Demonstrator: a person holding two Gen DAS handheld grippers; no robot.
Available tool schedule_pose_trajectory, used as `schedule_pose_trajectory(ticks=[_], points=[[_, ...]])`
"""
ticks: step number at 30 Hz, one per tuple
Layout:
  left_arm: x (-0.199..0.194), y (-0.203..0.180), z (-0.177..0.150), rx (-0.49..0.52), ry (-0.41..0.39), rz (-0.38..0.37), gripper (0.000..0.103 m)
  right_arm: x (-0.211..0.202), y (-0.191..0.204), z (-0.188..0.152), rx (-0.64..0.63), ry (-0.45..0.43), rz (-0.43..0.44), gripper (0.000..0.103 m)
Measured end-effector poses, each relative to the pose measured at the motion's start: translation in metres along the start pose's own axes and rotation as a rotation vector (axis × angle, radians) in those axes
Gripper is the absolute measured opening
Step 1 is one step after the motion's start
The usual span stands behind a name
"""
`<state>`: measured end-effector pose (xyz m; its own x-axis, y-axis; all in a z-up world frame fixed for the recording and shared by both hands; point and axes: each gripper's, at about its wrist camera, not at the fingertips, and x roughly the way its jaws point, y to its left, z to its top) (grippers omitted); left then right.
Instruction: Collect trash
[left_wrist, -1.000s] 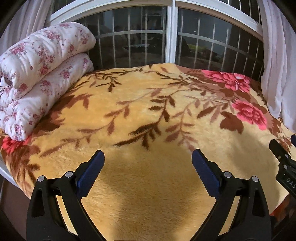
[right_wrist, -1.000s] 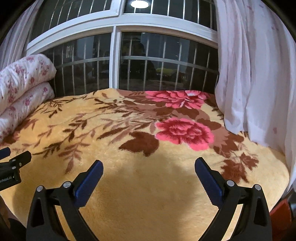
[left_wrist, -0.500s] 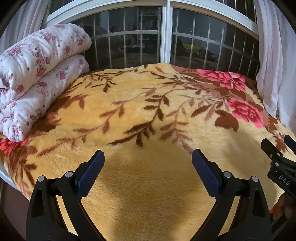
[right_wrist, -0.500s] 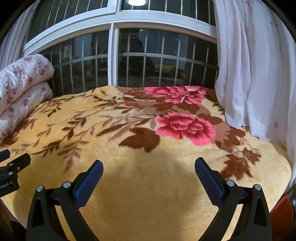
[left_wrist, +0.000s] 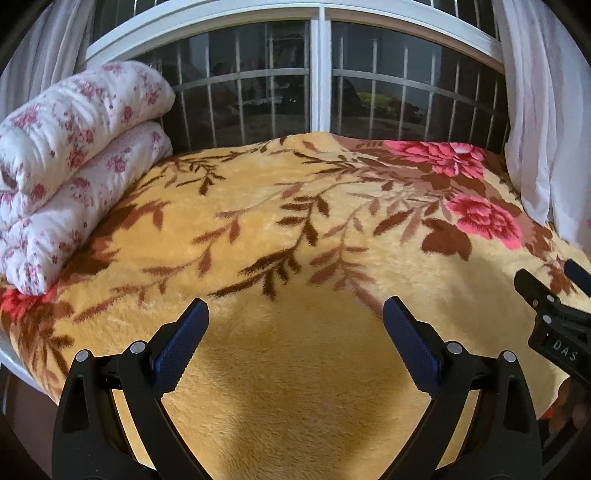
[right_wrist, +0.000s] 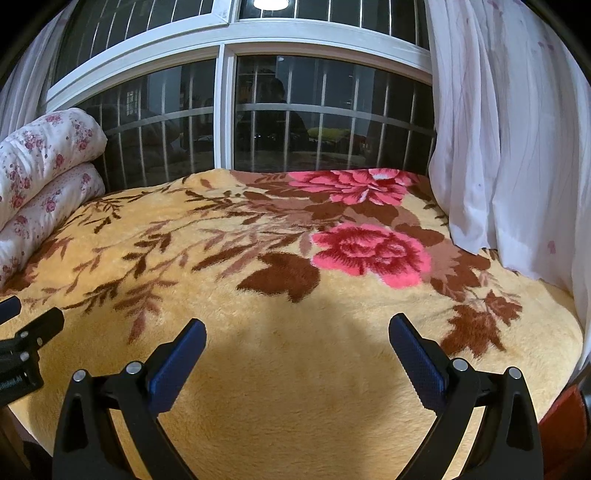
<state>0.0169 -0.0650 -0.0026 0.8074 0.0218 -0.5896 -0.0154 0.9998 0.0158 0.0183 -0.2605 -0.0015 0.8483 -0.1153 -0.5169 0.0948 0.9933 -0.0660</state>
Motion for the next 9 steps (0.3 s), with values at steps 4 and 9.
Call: schedule_pose_trajectory(ticks=[4,9], points=[[-0.0001,0.0017,0.0013,-0.025,0.011,-0.007,0.093,0.0004,-0.0009,-0.0002,0.0,0.0,-0.002,0.098],[-0.002,0.0033,0.0022,-0.033,0.006,-0.025,0.093,-0.0001,-0.0056,-0.0013,0.009,-0.001,-0.011,0.098]])
